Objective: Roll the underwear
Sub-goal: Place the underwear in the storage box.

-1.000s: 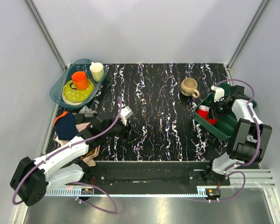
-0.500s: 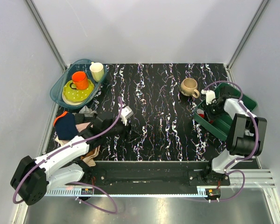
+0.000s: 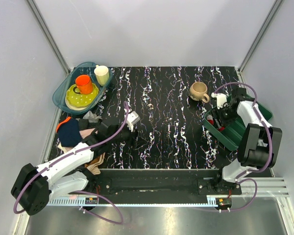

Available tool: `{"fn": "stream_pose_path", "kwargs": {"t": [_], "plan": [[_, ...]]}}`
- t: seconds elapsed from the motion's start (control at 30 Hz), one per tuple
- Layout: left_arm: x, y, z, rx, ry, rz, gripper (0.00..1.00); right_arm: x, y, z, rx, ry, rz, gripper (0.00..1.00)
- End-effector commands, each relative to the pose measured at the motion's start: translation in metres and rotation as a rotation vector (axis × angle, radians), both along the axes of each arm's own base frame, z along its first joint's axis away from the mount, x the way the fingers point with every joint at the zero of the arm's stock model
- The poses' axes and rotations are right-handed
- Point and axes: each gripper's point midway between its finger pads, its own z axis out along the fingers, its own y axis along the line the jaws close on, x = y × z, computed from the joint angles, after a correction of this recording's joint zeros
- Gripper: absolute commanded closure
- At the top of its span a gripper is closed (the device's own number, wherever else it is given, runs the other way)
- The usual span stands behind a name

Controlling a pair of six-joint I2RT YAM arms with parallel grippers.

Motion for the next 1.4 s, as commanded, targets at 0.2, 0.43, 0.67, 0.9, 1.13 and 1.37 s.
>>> {"fn": "stream_pose_path", "kwargs": {"t": [0.2,0.43,0.67,0.9,1.13,1.37], "plan": [[0.003,-0.006,0.023,-0.059,-0.065,-0.015,0.34,-0.014,0.003,0.046,-0.009,0.005,0.023,0.34],[0.002,-0.008,0.024,-0.062,-0.062,-0.024,0.34,-0.006,0.016,0.060,0.057,-0.055,0.043,0.59],[0.001,-0.008,0.025,-0.065,-0.058,-0.028,0.34,0.000,0.013,0.023,0.069,0.029,0.024,0.77],[0.002,-0.009,0.027,-0.069,-0.061,-0.026,0.34,-0.014,-0.006,-0.020,-0.027,0.147,0.009,0.82],[-0.001,-0.007,0.048,-0.112,-0.083,-0.013,0.34,-0.007,-0.001,0.017,0.001,0.074,0.017,0.79],[-0.005,0.007,0.099,-0.171,-0.120,0.051,0.01,0.010,0.002,0.126,-0.025,-0.193,0.066,0.60]]}}
